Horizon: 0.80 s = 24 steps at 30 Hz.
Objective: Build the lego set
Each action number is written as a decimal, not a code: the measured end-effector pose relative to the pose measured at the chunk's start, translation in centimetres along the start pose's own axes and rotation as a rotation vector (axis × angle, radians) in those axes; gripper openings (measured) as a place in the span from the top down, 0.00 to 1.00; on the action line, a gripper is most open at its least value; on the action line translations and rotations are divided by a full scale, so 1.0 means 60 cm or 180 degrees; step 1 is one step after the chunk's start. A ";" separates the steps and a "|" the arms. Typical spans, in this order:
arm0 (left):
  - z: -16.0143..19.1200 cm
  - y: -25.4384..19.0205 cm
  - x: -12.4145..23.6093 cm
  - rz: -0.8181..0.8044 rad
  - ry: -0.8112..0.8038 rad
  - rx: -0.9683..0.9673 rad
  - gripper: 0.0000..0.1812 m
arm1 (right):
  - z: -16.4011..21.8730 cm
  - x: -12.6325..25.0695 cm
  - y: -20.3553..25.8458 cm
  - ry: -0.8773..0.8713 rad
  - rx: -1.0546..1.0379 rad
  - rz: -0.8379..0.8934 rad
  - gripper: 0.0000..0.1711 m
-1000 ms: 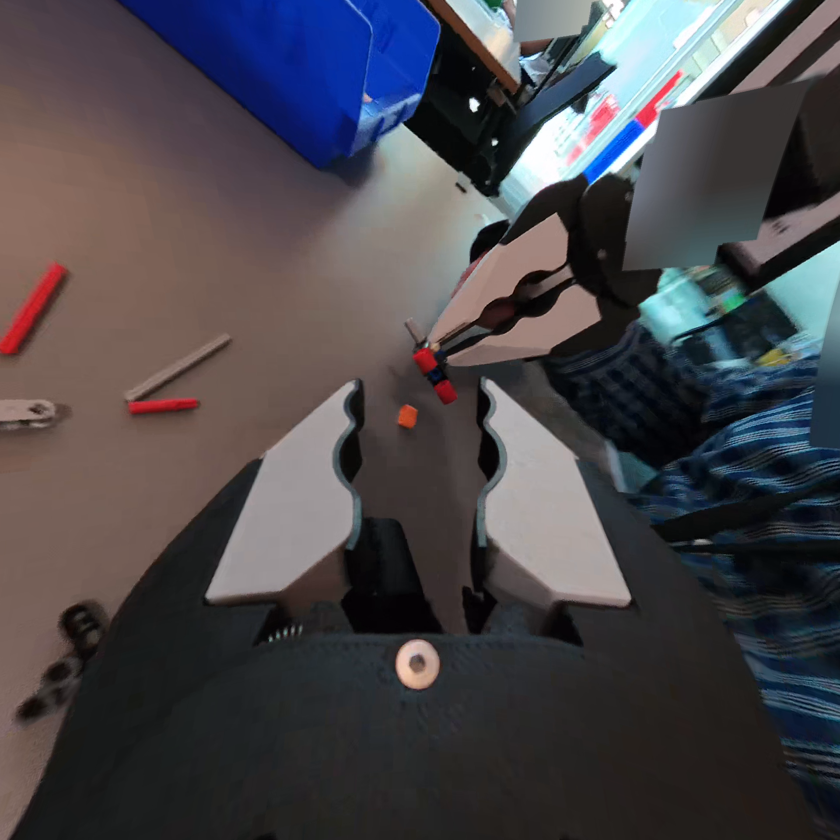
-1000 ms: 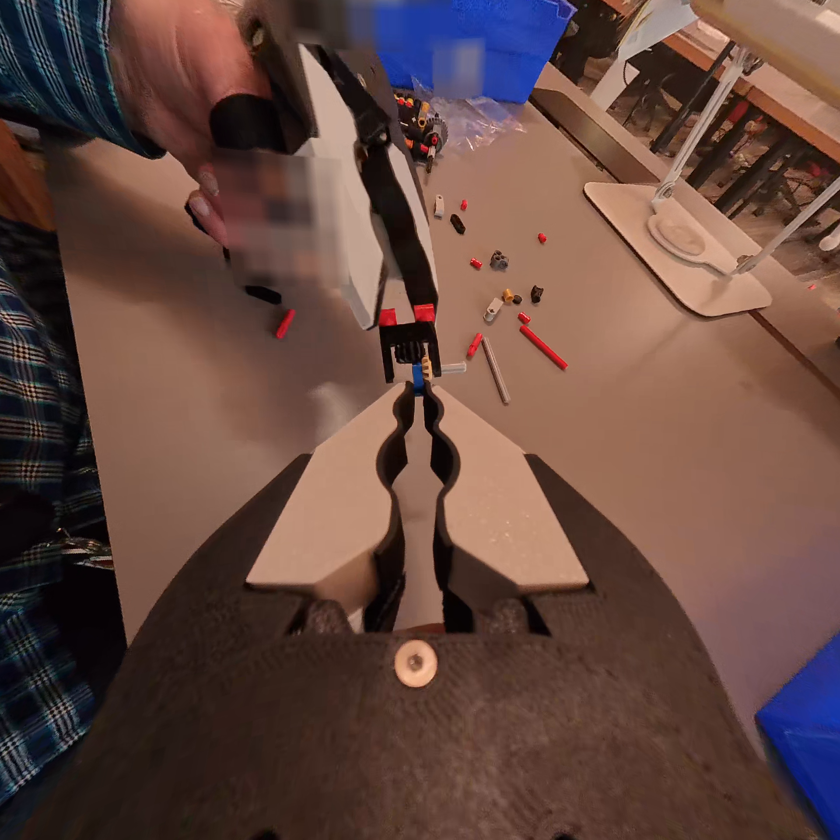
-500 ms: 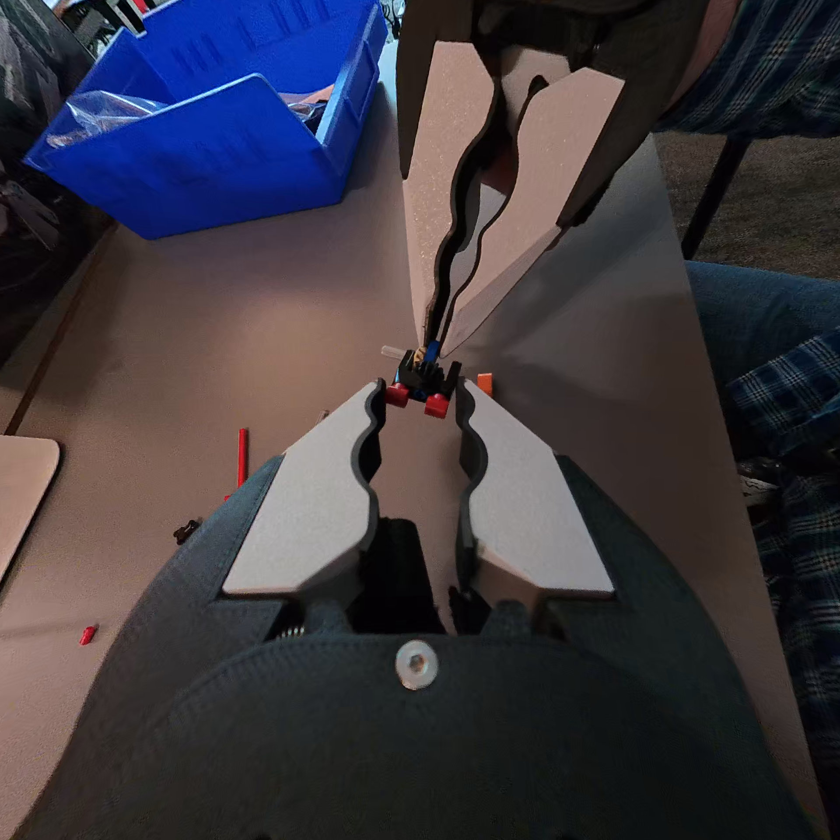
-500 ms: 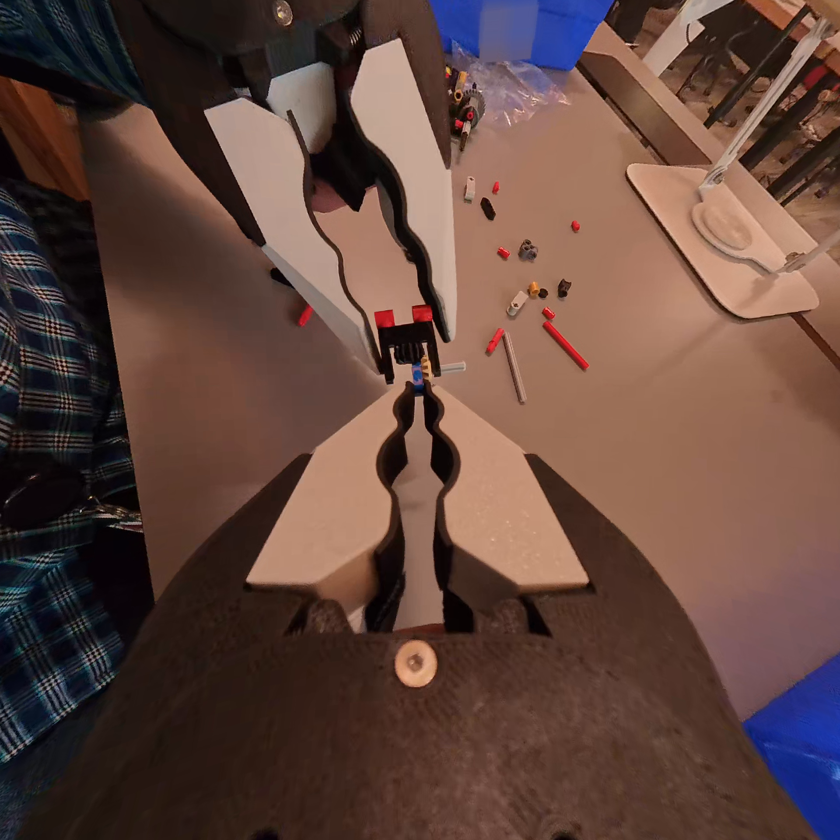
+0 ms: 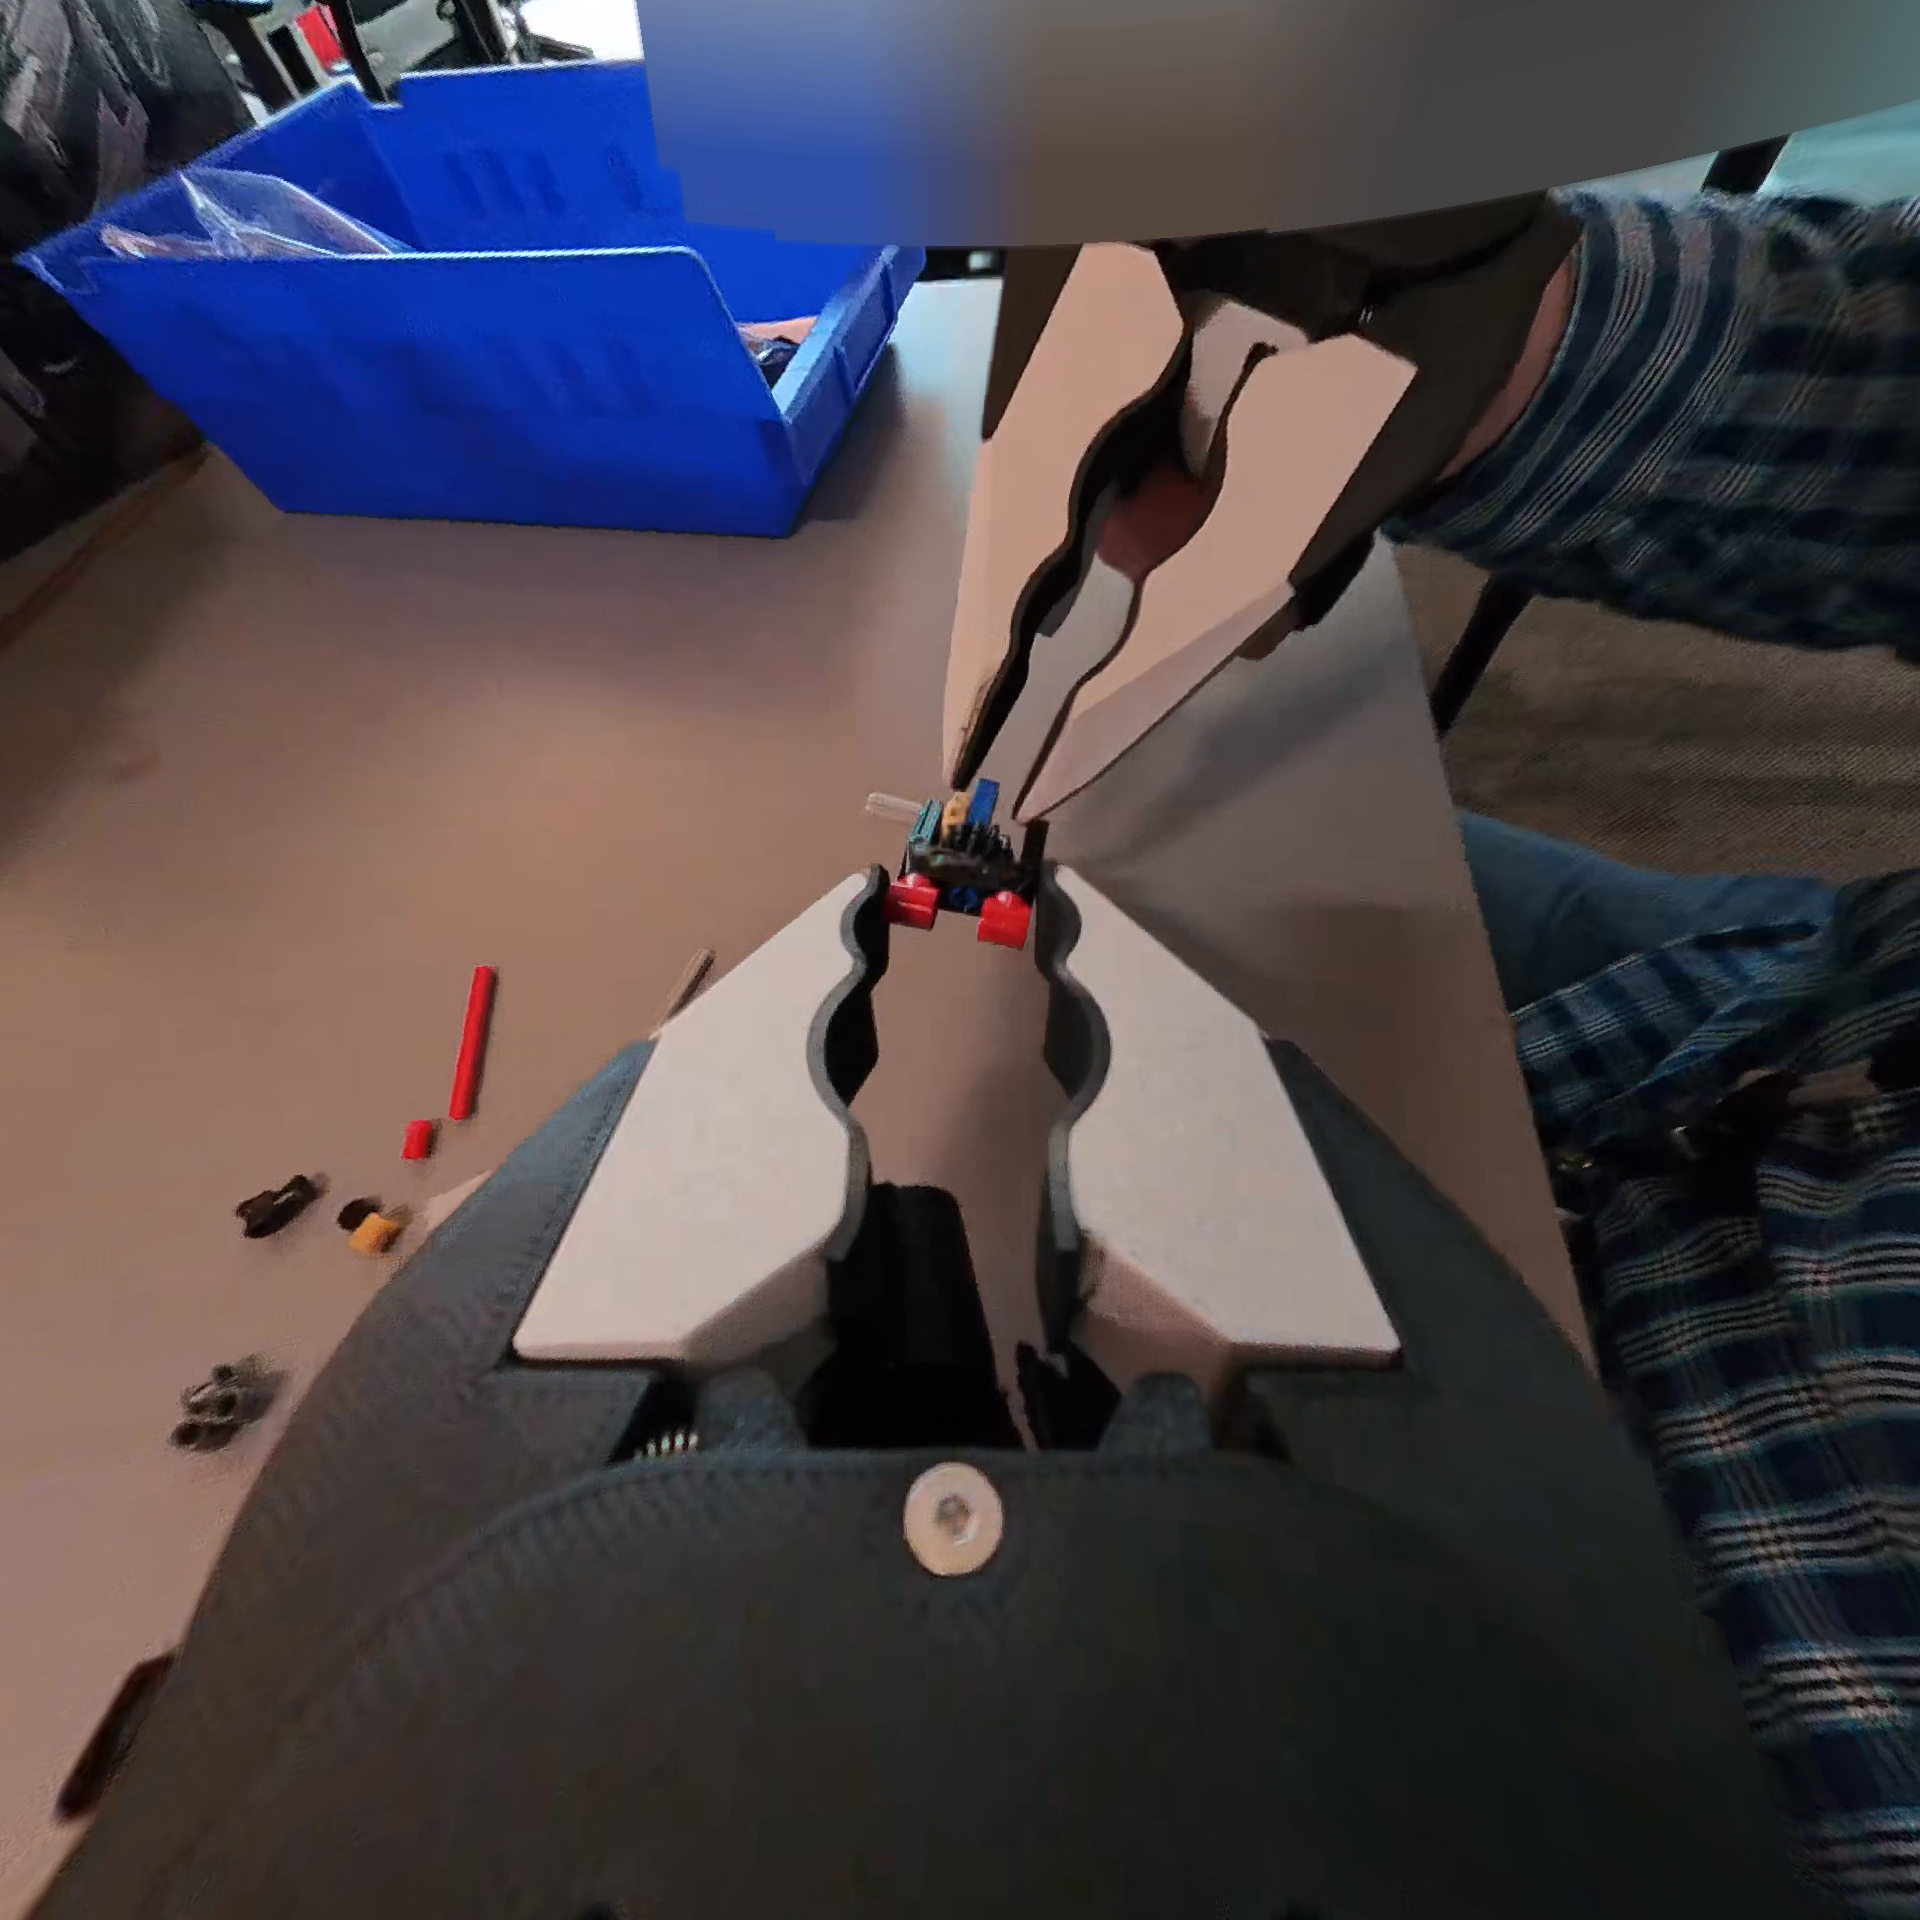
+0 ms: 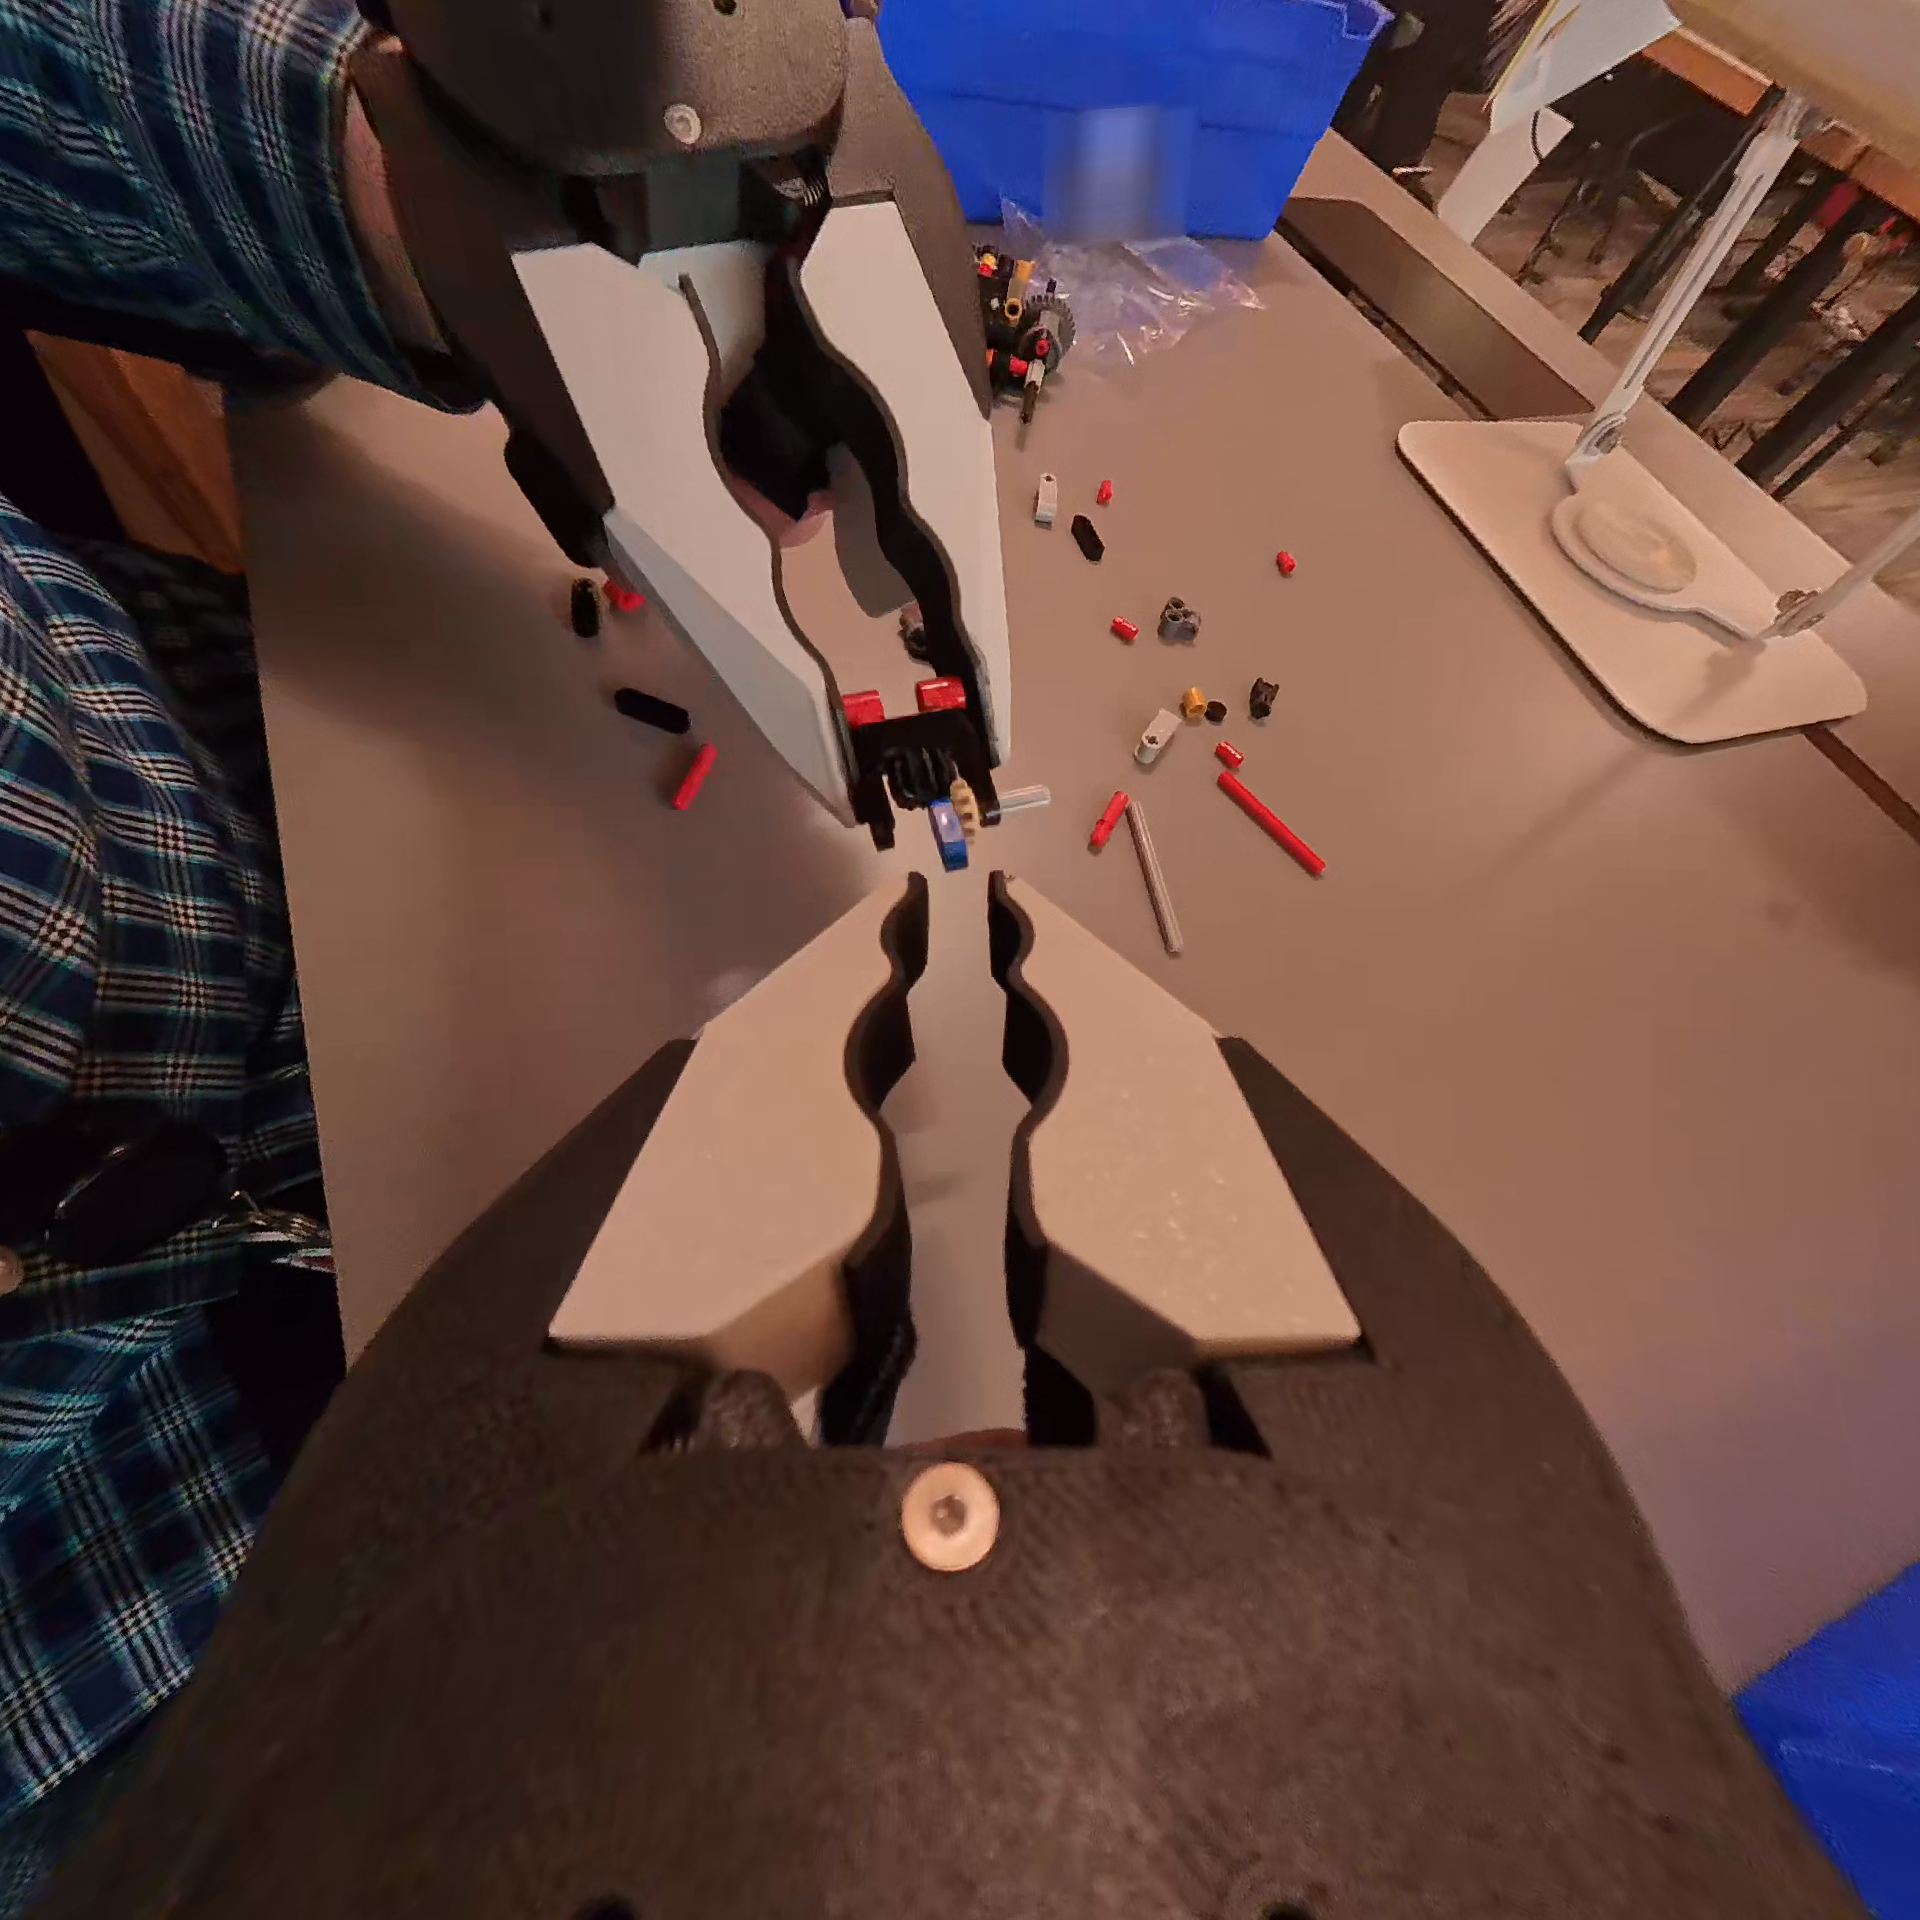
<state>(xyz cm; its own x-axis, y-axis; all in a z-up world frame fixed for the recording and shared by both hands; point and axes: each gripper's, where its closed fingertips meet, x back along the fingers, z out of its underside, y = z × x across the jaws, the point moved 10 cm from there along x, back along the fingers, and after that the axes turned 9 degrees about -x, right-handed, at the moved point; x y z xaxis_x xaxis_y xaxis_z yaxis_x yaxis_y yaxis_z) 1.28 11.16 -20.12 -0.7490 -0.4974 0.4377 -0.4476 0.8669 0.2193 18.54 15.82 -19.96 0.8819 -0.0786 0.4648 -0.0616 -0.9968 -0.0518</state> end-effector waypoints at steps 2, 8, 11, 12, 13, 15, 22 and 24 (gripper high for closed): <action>0.001 0.006 0.003 0.0079 -0.0074 0.0167 0.85 | 0.000 0.002 -0.002 0.0008 -0.0010 0.0002 0.95; 0.017 0.020 0.011 0.0244 0.0070 0.0359 0.85 | 0.029 0.008 -0.004 0.0416 -0.0084 -0.0197 0.90; 0.029 0.021 0.006 0.0328 0.0222 0.0369 0.85 | 0.050 -0.003 -0.001 0.0676 -0.0081 -0.0305 0.90; 0.034 0.020 0.004 0.0351 0.0268 0.0371 0.85 | 0.057 -0.007 0.001 0.0762 -0.0062 -0.0333 0.90; 0.037 0.019 0.001 0.0390 0.0313 0.0379 0.85 | 0.063 -0.012 0.003 0.0846 -0.0042 -0.0358 0.90; 0.044 0.016 -0.003 0.0431 0.0405 0.0389 0.85 | 0.073 -0.022 0.005 0.0959 -0.0020 -0.0374 0.90; 0.046 0.009 -0.013 0.0546 0.0543 0.0282 0.85 | 0.072 -0.039 0.006 0.0937 -0.0024 -0.0415 0.97; 0.049 0.007 -0.014 0.0558 0.0628 0.0196 0.85 | 0.070 -0.044 0.007 0.0915 -0.0022 -0.0416 0.97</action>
<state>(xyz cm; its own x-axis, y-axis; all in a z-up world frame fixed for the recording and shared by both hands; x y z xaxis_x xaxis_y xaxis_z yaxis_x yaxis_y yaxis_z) 0.32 11.84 -22.96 -0.7107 -0.3189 0.6271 -0.3528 0.9327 0.0744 18.17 15.66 -24.93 0.7142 0.0496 0.6981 0.0396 -0.9988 0.0304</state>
